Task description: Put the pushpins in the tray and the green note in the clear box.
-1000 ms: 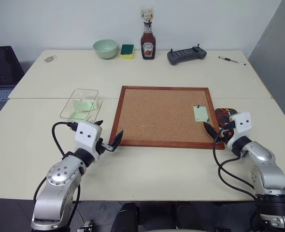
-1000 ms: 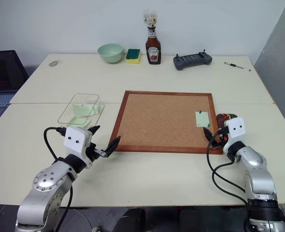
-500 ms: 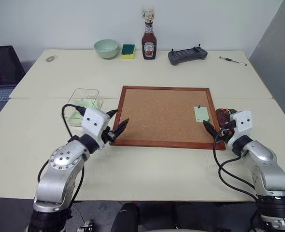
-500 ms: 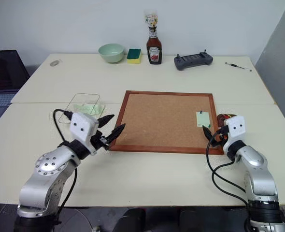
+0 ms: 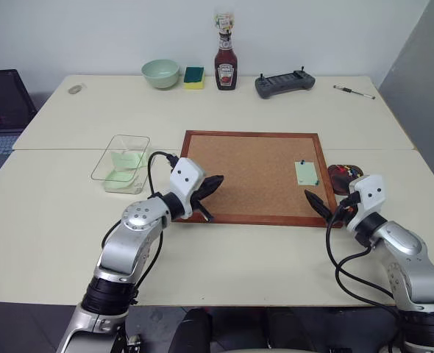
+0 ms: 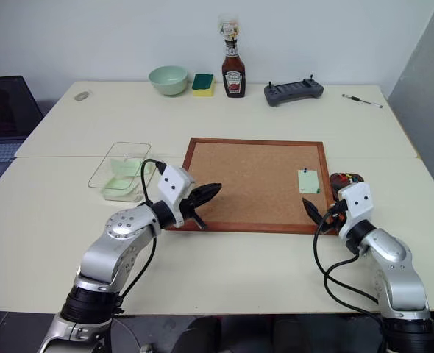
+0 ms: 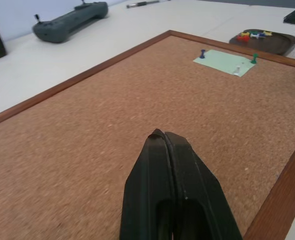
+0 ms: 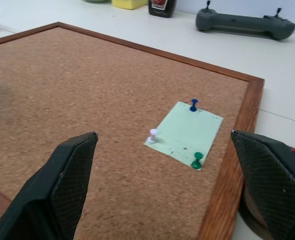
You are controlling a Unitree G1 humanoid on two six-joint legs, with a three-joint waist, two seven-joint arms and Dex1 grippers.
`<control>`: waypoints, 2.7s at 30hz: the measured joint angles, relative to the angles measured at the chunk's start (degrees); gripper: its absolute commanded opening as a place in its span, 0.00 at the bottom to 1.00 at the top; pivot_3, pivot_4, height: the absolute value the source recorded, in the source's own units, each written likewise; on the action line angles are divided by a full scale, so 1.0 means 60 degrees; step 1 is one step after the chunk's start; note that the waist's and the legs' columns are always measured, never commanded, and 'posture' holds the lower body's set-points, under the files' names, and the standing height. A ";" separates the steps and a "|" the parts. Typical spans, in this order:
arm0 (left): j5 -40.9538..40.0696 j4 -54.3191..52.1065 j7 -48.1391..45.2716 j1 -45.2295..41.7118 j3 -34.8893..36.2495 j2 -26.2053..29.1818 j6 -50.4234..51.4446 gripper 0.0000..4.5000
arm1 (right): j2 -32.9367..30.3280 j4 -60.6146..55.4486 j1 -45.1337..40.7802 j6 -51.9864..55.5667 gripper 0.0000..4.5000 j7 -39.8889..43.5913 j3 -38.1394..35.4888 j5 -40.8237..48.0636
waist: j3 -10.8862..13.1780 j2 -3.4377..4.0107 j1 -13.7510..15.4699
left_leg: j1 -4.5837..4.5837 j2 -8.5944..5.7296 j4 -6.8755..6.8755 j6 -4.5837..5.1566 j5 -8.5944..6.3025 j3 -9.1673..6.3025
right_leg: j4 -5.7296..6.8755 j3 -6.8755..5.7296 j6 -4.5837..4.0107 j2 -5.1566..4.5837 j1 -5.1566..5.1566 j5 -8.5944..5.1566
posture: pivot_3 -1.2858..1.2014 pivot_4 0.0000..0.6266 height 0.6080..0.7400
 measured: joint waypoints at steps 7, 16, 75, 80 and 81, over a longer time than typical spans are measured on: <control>0.0497 0.1990 -0.0050 -0.0996 -0.0435 -0.0870 -0.1105 0.00 | -0.0010 -0.0235 -0.0020 0.0210 1.00 0.0002 0.0068 0.0070 | 0.0001 -0.0002 0.0002 | -0.0001 -0.0002 0.0005 0.0000 0.0000 -0.0002 | 0.0001 -0.0003 0.0002 0.0000 0.0001 0.0001 | 0.52 0.24 1.00; 0.1044 0.5422 -0.0077 -0.1928 -0.0528 -0.1887 -0.2687 0.00 | 0.0010 -0.0213 -0.0776 0.1132 1.00 -0.0368 0.0098 0.0085 | 0.0004 -0.0006 -0.0044 | -0.0004 -0.0007 0.0006 0.0001 0.0001 -0.0001 | 0.0006 0.0000 0.0004 -0.0003 -0.0009 0.0002 | 0.52 0.24 1.00; 0.1748 0.6328 -0.0641 -0.2230 -0.0428 -0.2172 -0.3706 0.00 | 0.0779 0.7927 -0.6398 -0.0548 0.02 -0.0648 0.0832 -0.1375 | -0.0008 0.0011 -0.0044 | 0.0002 -0.0020 0.0011 0.0002 0.0005 -0.0001 | 0.0008 0.0001 0.0012 -0.0017 -0.0002 0.0012 | 0.52 0.24 1.00; 0.1783 0.6335 -0.0647 -0.2234 -0.0434 -0.2175 -0.3713 0.00 | 0.0797 0.7549 -0.6402 -0.0332 0.02 -0.0656 0.0532 -0.1089 | -0.0009 0.0012 -0.0043 | 0.0003 -0.0019 0.0012 0.0003 0.0005 -0.0002 | 0.0008 0.0000 0.0012 -0.0017 -0.0001 0.0012 | 0.52 0.24 1.00; 0.1787 0.6344 -0.0647 -0.2237 -0.0434 -0.2179 -0.3719 0.00 | 0.0797 0.7504 -0.6401 -0.0311 0.02 -0.0656 0.0529 -0.1056 | -0.0009 0.0012 -0.0043 | 0.0003 -0.0019 0.0012 0.0003 0.0005 -0.0001 | 0.0008 0.0000 0.0012 -0.0017 -0.0001 0.0012 | 0.52 0.24 1.00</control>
